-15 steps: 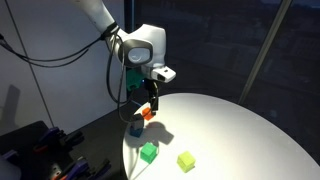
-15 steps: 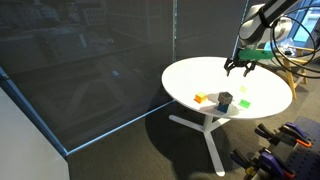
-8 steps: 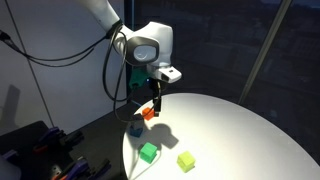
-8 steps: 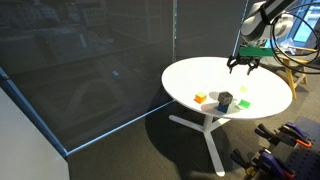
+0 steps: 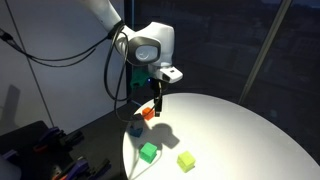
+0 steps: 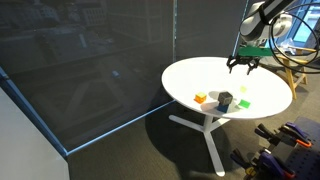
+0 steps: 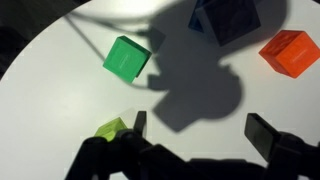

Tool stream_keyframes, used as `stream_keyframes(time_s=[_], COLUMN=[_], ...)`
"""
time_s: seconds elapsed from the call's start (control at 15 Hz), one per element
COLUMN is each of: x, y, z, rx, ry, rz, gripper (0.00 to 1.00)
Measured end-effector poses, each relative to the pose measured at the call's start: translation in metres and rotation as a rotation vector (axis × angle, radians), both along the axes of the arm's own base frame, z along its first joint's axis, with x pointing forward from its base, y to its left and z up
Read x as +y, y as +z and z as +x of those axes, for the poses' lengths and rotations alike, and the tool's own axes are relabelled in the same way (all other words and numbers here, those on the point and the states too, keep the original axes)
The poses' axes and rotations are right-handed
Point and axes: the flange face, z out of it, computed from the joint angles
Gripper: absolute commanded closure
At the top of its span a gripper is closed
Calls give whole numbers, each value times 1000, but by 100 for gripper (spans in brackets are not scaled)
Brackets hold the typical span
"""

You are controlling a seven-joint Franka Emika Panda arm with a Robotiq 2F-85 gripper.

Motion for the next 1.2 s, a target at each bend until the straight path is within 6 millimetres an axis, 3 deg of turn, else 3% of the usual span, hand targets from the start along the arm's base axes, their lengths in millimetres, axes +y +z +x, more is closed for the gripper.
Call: stream_keyframes(time_s=[0.6,1.2], x=[-4,-43], y=[1,8], z=[-2,-18], rx=[-2,-13], ry=[-7,-101], rz=[0,-6], gripper=[0,0])
